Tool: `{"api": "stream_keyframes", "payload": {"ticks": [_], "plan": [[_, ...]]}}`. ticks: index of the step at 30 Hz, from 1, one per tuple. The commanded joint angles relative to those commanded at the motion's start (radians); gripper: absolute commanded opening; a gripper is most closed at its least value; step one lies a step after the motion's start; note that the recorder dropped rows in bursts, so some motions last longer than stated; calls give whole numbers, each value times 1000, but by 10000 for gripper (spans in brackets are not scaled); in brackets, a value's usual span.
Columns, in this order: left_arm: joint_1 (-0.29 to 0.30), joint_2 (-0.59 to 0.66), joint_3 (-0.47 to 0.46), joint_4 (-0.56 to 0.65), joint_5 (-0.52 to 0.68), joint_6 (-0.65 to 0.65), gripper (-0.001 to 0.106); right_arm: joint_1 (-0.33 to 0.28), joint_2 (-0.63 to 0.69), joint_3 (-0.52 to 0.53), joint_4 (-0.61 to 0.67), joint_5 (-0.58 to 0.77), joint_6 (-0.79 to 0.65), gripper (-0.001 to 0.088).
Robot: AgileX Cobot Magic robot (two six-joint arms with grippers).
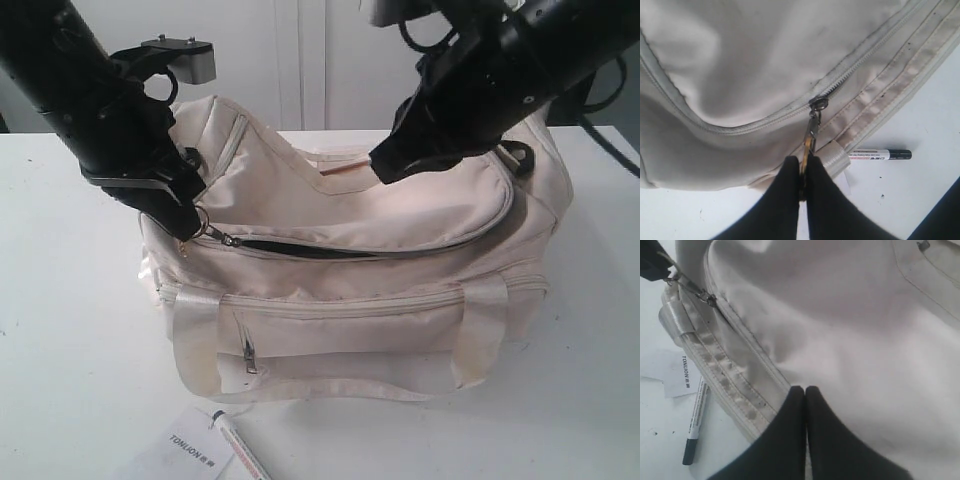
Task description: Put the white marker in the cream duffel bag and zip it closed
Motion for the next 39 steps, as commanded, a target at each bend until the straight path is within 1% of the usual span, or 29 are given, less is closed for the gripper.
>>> {"api": "stream_keyframes", "payload": {"ticks": [1, 2, 4, 7, 11, 13, 18, 20, 25, 31, 32, 34, 35, 36, 37, 38, 39], "plan": [[0, 0, 0, 0, 0, 0, 0, 5, -11, 18, 0, -23, -26, 0], [0, 0, 0, -2, 3, 0, 0, 19, -34, 61, 0, -78, -77, 0], [0, 0, 0, -2, 1, 0, 0, 43, -60, 110, 7, -153, -133, 0], [0, 0, 0, -2, -1, 0, 0, 82, -70, 164, 51, -219, -215, 0], [0, 0, 0, -2, -8, 0, 0, 113, -42, 176, 145, -226, -220, 0], [0, 0, 0, -2, -11, 2, 0, 123, -25, 176, 158, -235, -230, 0], [0, 0, 0, -2, -30, 2, 0, 130, 22, 176, 164, -260, -328, 10], [0, 0, 0, -2, -34, 2, 0, 130, 40, 176, 164, -269, -354, 60], [0, -4, -2, -2, -38, 2, 0, 130, 57, 176, 164, -278, -409, 234], [0, -67, -2, -19, -109, 2, 0, 130, 57, 176, 170, -278, -525, 390], [0, -85, -2, -19, -122, 2, 0, 130, 57, 176, 185, -278, -573, 437], [0, -99, -2, -19, -132, 2, 0, 130, 57, 176, 225, -278, -626, 469], [0, -105, -2, -19, -136, 2, 0, 130, 57, 176, 259, -278, -661, 479], [0, -111, -2, -19, -136, 2, 0, 130, 57, 176, 322, -278, -736, 480], [0, -111, -2, -19, -136, 2, 0, 130, 57, 176, 361, -278, -776, 480], [0, -111, -2, -19, -134, 2, 0, 130, 57, 176, 433, -285, -839, 480], [0, -111, -2, -19, -134, 2, 0, 130, 57, 176, 465, -289, -870, 480]]}}
